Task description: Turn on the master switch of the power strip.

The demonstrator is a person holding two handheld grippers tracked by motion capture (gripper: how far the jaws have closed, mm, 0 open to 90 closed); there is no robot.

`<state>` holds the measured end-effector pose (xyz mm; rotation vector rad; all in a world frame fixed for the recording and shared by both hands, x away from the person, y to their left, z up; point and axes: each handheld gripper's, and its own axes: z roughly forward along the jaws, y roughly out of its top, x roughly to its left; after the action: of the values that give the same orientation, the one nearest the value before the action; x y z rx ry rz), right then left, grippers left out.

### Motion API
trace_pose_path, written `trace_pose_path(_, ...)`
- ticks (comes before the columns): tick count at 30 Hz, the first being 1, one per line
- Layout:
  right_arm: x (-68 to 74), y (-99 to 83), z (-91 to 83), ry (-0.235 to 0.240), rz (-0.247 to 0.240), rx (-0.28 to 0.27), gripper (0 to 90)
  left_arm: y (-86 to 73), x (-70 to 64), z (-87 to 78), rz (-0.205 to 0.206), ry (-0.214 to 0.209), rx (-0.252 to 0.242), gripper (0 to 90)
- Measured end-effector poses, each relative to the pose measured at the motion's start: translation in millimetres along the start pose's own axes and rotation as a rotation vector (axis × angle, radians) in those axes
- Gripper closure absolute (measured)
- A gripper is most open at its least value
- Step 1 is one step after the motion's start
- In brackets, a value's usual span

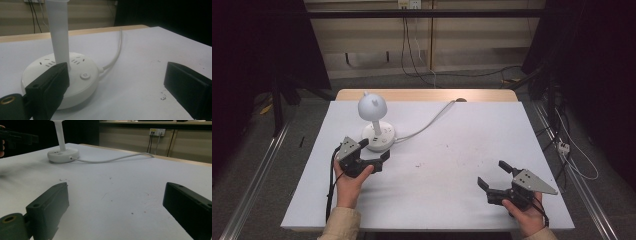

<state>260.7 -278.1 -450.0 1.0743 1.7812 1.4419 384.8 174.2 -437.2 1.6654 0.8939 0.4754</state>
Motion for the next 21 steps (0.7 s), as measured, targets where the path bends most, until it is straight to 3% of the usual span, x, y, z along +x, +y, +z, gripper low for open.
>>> trace_pose_path(17, -0.6, 0.8, -0.4, 0.002, -0.003, -0.003, 6.2, 3.7, 2.4, 6.8, 0.008, 0.016, 0.007, 11.8)
trace_pose_path(21, -0.6, 1.0, -0.4, 0.003, -0.002, -0.004, 6.6, 4.6, 4.1, 7.0, 0.01, 0.026, 0.016, 23.8)
